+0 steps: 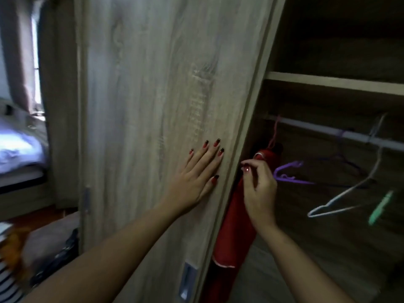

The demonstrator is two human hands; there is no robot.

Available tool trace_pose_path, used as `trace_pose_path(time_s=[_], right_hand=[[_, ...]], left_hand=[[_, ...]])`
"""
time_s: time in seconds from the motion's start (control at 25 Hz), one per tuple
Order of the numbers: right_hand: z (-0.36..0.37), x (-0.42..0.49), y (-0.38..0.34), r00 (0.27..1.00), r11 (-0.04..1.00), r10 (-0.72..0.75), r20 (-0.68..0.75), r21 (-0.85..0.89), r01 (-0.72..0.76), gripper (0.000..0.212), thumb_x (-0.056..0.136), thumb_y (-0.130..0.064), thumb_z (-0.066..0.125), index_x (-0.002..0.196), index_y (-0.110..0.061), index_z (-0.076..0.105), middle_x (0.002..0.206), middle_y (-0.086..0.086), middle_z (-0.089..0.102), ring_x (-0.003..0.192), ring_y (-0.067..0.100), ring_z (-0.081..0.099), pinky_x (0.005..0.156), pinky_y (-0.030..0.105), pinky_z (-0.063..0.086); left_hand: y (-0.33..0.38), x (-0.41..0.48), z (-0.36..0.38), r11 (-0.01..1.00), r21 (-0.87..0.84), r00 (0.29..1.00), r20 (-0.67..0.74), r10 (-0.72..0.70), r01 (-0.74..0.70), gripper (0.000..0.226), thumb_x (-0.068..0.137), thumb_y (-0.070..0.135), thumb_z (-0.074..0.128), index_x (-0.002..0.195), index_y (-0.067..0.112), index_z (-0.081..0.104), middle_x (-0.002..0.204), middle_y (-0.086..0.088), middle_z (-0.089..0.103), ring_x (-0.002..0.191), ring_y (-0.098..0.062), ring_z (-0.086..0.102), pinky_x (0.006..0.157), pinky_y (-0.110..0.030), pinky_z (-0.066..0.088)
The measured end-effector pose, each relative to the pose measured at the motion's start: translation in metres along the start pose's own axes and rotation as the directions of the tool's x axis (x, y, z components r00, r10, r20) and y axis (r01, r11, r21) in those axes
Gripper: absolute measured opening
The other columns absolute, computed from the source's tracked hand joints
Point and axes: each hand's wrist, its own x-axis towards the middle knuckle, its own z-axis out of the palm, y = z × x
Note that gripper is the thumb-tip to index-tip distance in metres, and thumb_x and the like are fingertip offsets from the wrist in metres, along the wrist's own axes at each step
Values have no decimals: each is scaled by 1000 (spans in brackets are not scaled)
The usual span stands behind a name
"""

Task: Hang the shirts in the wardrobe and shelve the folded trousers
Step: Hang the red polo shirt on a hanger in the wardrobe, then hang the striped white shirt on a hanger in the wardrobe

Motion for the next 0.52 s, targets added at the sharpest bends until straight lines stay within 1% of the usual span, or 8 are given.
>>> trace_pose_path(time_s=[0.08, 0.12, 0.2, 0.24, 0.28, 0.36, 0.44, 0.52], right_hand=[[16, -5, -29, 994, 992, -98, 45, 85, 93, 13, 91, -3, 51, 97, -3, 62, 92, 1, 61, 85, 5, 56, 81, 12, 41], [31, -10, -42, 988, 984, -121, 91, 143, 107, 14, 92, -7, 50, 97, -3, 62, 91, 1, 61, 82, 5, 57, 79, 11, 41], [70, -22, -65, 972, 963, -102, 214, 266, 42, 21, 92, -18, 47, 99, -6, 62, 88, 0, 63, 75, 3, 57, 73, 13, 43], [96, -30, -77, 955, 947, -82, 285, 321, -15, 21, 92, -21, 47, 99, -8, 62, 86, 0, 64, 73, 2, 58, 70, 14, 44], [125, -40, -90, 933, 930, -68, 354, 360, -69, 19, 93, -22, 47, 99, -12, 62, 86, 0, 65, 72, 1, 59, 68, 15, 45], [181, -63, -113, 879, 901, -63, 473, 405, -153, 13, 92, -19, 50, 97, -19, 62, 84, 1, 65, 71, 2, 60, 65, 17, 48], [247, -94, -145, 798, 868, -86, 596, 438, -233, 12, 91, -17, 53, 95, -22, 63, 84, 0, 66, 71, 8, 62, 66, 23, 51], [312, -126, -176, 692, 860, -134, 710, 431, -275, 12, 90, -12, 55, 93, -18, 65, 85, 2, 68, 75, 12, 63, 69, 26, 52]], left_hand=[[-24, -28, -15, 997, 62, 991, 121, -61, 54, 55, 103, 35, 29, 153, 18, 16, 162, -3, 8, 150, -19, 5, 121, -45, 16], [-39, -47, -25, 990, 101, 980, 164, -114, 99, 55, 103, 36, 27, 153, 19, 15, 163, -1, 7, 150, -17, 4, 121, -43, 14], [-67, -87, -49, 968, 152, 950, 212, -231, 201, 54, 103, 39, 24, 153, 21, 14, 163, 3, 7, 150, -13, 5, 122, -38, 7], [-84, -110, -66, 948, 166, 925, 225, -305, 272, 53, 103, 40, 24, 153, 22, 18, 162, 3, 12, 149, -13, 9, 122, -37, 7], [-104, -136, -85, 920, 176, 892, 236, -385, 350, 51, 103, 39, 25, 150, 21, 26, 160, 2, 22, 148, -14, 17, 122, -38, 12], [-146, -190, -120, 859, 174, 830, 225, -511, 481, 47, 100, 35, 30, 135, 12, 51, 142, -7, 50, 133, -23, 43, 113, -42, 32], [-196, -258, -161, 752, 201, 738, 154, -657, 628, 48, 93, 35, 32, 113, 6, 65, 116, -13, 63, 111, -30, 57, 97, -44, 45], [-242, -324, -201, 564, 268, 562, 89, -822, 781, 50, 89, 37, 34, 106, 5, 68, 110, -15, 64, 105, -33, 58, 92, -44, 48]])
